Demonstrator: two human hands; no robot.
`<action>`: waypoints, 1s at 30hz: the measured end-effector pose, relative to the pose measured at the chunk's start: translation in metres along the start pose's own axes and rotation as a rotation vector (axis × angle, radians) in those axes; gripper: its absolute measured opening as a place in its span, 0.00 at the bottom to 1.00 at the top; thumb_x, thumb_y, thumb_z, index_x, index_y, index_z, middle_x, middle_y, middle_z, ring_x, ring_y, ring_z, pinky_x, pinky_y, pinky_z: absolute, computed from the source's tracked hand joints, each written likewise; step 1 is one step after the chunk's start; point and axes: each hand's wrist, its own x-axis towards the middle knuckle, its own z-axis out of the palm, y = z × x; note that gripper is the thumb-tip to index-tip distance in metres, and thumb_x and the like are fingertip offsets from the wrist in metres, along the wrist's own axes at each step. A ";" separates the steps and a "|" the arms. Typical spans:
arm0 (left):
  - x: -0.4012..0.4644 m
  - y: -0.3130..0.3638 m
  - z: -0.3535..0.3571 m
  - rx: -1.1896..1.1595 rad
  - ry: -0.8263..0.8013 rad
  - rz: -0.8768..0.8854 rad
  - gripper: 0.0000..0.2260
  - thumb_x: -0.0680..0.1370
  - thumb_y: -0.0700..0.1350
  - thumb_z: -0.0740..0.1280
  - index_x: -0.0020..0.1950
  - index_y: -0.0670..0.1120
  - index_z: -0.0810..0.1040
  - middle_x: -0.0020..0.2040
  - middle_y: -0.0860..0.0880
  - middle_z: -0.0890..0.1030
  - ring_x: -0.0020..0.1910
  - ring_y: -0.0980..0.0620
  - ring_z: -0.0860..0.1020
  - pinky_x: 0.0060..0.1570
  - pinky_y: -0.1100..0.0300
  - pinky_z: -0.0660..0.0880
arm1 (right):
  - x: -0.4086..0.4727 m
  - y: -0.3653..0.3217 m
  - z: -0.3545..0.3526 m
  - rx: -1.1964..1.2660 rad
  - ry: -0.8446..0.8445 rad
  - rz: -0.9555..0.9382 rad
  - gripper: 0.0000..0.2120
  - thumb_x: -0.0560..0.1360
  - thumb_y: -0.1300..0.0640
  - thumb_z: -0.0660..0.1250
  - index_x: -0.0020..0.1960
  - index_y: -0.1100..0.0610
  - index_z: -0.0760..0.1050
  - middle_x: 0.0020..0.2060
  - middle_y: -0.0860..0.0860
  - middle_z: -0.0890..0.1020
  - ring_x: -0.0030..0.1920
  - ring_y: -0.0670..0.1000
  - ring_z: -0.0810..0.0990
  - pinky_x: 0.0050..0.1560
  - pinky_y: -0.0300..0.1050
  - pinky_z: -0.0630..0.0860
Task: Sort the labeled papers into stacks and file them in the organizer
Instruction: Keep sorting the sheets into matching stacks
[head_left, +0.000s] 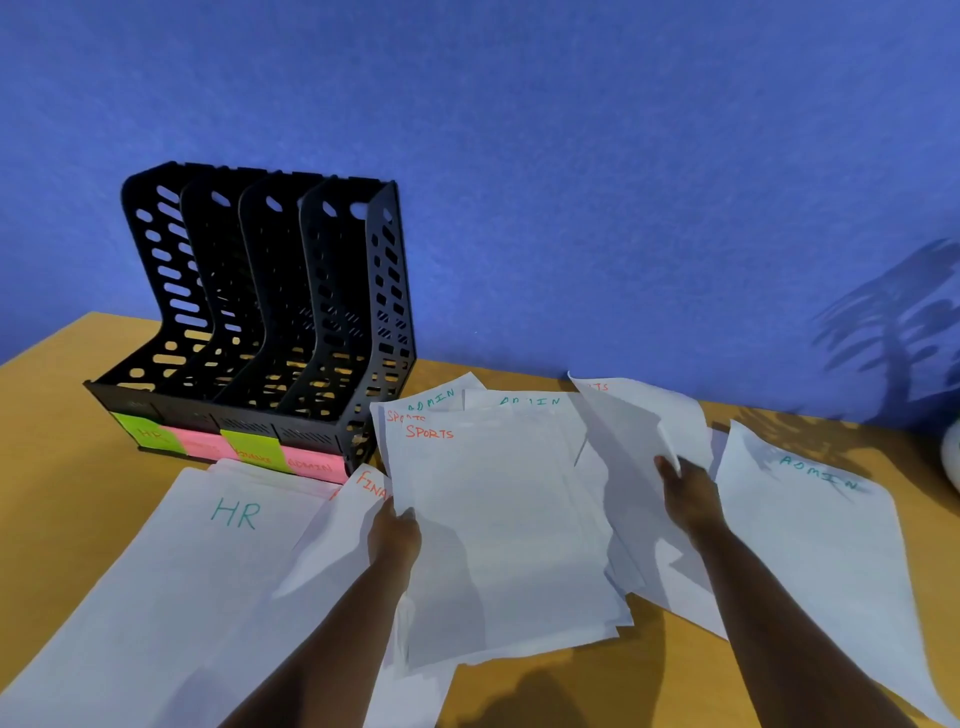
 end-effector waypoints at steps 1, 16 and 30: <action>0.001 0.000 0.001 -0.003 0.003 -0.006 0.15 0.81 0.41 0.56 0.67 0.40 0.70 0.66 0.40 0.74 0.65 0.39 0.72 0.66 0.47 0.69 | 0.003 -0.009 -0.007 0.046 0.018 -0.016 0.18 0.81 0.55 0.55 0.63 0.66 0.72 0.61 0.66 0.76 0.63 0.66 0.73 0.61 0.52 0.69; -0.002 0.014 0.006 -0.149 -0.047 -0.041 0.19 0.82 0.44 0.52 0.67 0.33 0.68 0.68 0.35 0.71 0.66 0.36 0.69 0.67 0.49 0.64 | -0.097 -0.088 0.070 -0.284 -0.900 -0.411 0.22 0.81 0.43 0.46 0.74 0.42 0.53 0.77 0.52 0.53 0.76 0.59 0.48 0.74 0.61 0.45; -0.012 0.019 0.003 -0.342 -0.141 0.067 0.15 0.78 0.40 0.64 0.63 0.38 0.73 0.62 0.38 0.77 0.61 0.39 0.75 0.58 0.53 0.71 | -0.074 -0.053 0.049 0.286 -0.026 -0.118 0.35 0.69 0.48 0.72 0.71 0.58 0.64 0.68 0.56 0.71 0.70 0.56 0.69 0.68 0.42 0.65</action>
